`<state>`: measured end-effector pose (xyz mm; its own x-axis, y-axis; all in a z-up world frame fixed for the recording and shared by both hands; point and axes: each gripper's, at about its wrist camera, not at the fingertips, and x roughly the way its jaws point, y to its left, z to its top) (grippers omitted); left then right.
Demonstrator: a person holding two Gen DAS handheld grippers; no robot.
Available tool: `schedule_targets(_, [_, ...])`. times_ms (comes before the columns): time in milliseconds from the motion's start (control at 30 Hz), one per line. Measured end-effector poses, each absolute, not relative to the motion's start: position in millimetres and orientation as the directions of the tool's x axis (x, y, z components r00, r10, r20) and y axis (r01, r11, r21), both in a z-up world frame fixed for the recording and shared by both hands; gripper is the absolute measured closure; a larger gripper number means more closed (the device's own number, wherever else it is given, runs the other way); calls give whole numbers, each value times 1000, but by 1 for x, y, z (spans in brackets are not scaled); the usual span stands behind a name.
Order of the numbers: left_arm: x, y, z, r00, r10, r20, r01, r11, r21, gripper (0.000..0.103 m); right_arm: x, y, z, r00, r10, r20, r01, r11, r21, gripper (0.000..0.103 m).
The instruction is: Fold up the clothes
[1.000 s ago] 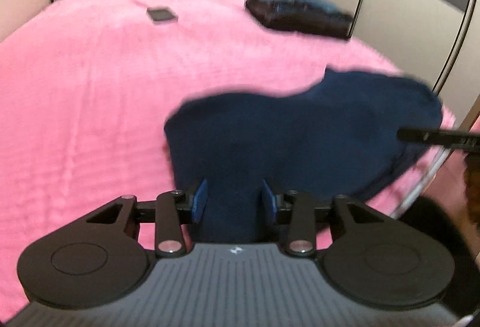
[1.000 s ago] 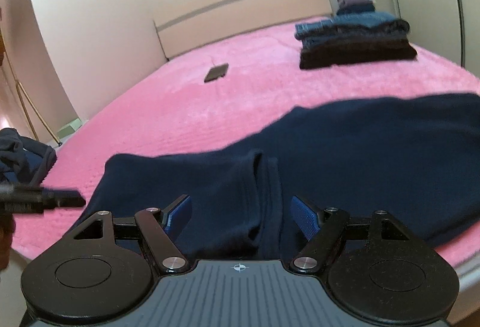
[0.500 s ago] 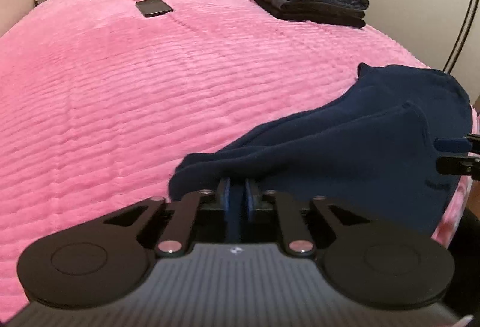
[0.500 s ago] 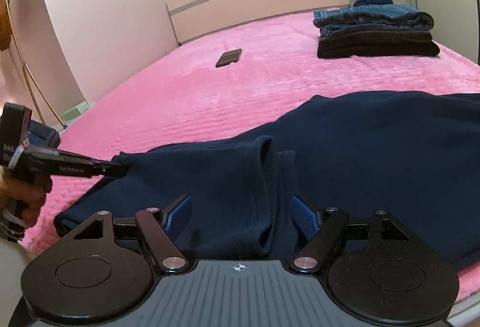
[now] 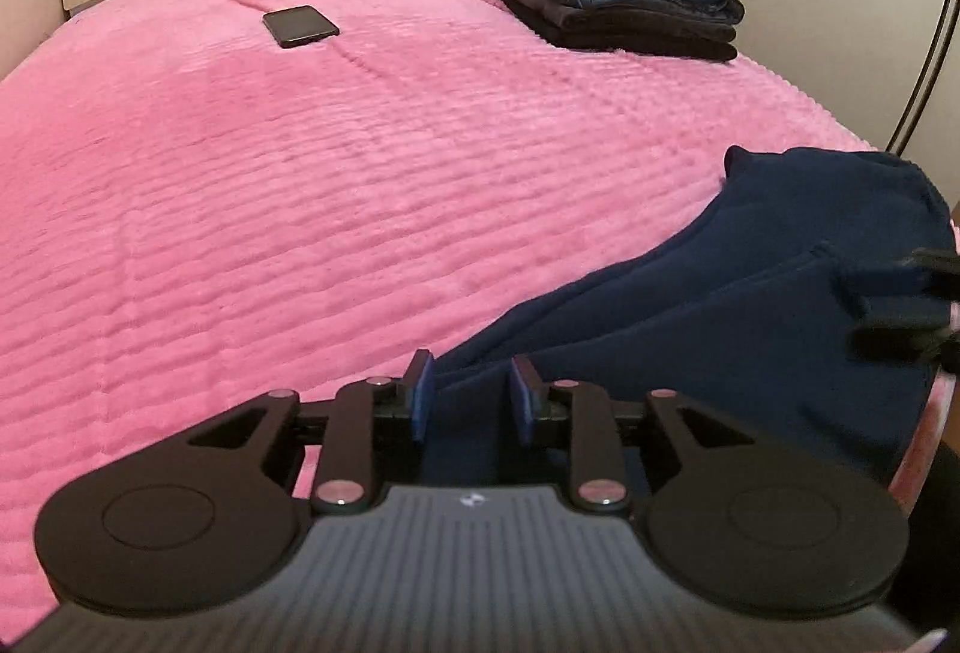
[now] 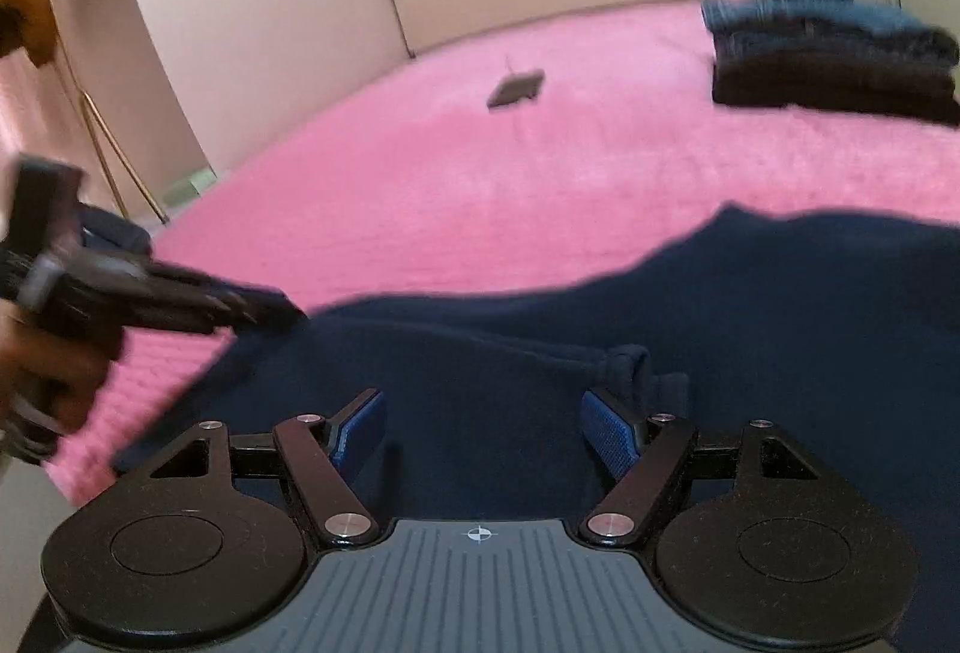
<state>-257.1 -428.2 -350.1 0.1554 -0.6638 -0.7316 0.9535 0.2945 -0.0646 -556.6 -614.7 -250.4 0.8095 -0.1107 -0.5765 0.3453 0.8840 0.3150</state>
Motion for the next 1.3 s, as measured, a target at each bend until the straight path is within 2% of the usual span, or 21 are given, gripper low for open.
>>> schedule_targets(167, [-267,-387,-322,157,-712,-684,949,301,-96,80,-585,-588,-234,854,-125,-505,317,895,315,27])
schedule_targets(267, [-284,-354,-317,75,-739,-669,954,247,-167,78,-592,-571,-253,831,-84,-550,301,900,316,27])
schedule_targets(400, [-320,-339,-351,70,-662,-746,982,178,-65,77,-598,-556,-255,813,-114,-571,311,914,260,27])
schedule_targets(533, [-330,-330,-341,112,-678,-726,978,203,-39,77,-612,-552,-250,833,-127,-539,324,901,288,27])
schedule_targets(567, [-334,-329,-337,117,-688,-716,980,198,-30,77,-611,-551,-254,822,-117,-558,325,901,289,27])
schedule_targets(767, [-349,-335,-344,138,-660,-739,985,172,29,77,-625,-557,-251,841,-148,-521,364,866,342,27])
schedule_targets(867, [-352,-338,-336,136,-687,-714,986,167,27,76,-627,-564,-257,837,-150,-526,372,861,346,27])
schedule_targets(1000, [-351,-352,-353,131,-657,-743,986,161,32,74,-629,-565,-251,835,-154,-529,376,861,343,27])
schedule_targets(1100, [-349,-349,-348,130,-663,-737,985,171,20,73,-633,-559,-243,830,-190,-525,391,869,304,27])
schedule_targets(1200, [-342,-338,-337,133,-679,-722,981,195,-3,73,-626,-539,-241,823,-188,-536,347,914,212,27])
schedule_targets(1300, [-330,-320,-329,193,-677,-711,968,251,24,72,-618,-518,-238,815,-185,-548,293,949,115,27])
